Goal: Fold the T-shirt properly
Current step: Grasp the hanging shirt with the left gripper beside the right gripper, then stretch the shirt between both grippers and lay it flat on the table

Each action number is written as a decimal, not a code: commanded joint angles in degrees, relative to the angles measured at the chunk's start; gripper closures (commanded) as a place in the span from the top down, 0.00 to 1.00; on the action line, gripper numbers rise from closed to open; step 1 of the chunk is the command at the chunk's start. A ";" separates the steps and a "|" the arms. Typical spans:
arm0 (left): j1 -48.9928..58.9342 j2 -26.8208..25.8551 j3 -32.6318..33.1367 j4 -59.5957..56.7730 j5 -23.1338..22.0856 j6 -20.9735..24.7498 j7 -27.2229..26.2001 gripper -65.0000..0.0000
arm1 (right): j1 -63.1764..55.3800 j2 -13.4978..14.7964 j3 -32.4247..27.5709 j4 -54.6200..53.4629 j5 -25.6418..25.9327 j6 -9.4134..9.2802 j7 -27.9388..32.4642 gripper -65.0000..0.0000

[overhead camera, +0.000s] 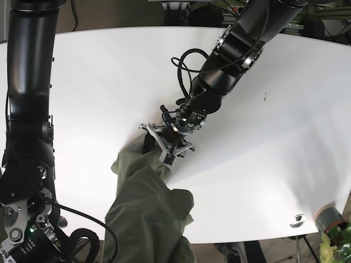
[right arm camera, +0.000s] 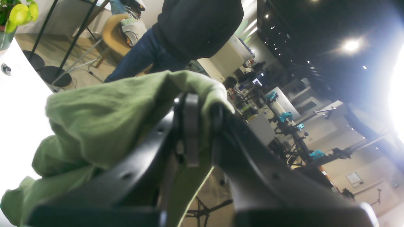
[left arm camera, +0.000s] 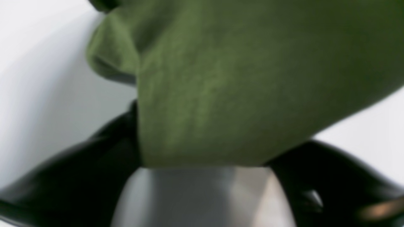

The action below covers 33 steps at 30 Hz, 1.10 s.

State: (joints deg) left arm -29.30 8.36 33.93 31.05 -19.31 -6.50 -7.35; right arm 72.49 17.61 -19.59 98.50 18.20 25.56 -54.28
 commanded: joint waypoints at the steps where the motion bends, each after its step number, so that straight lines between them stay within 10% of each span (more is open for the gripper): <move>1: -1.25 0.64 0.05 0.38 -0.16 -0.40 -0.69 0.26 | 2.31 0.11 0.65 0.36 -0.57 -0.55 1.49 0.04; 4: -1.25 0.64 0.05 0.29 -0.07 -0.31 -0.69 0.00 | 2.31 0.20 0.74 0.36 -0.57 -0.55 1.49 0.04; 16: 1.65 -4.54 -0.31 10.84 -0.43 -0.22 0.72 0.00 | 2.31 1.78 0.74 0.27 -3.21 -1.08 1.67 0.04; 25: 4.82 -14.12 -8.48 33.17 -0.16 -0.31 14.70 0.00 | 2.31 -0.16 0.83 -2.81 -16.48 -0.55 5.89 0.04; 33: 4.90 -20.71 -16.83 46.01 -0.34 -0.49 22.87 0.00 | 2.31 -0.16 0.91 -10.63 -18.50 -0.99 9.93 0.04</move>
State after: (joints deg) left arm -22.96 -11.73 18.06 75.11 -19.38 -6.92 15.92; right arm 72.44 17.30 -19.33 89.93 0.03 25.54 -46.85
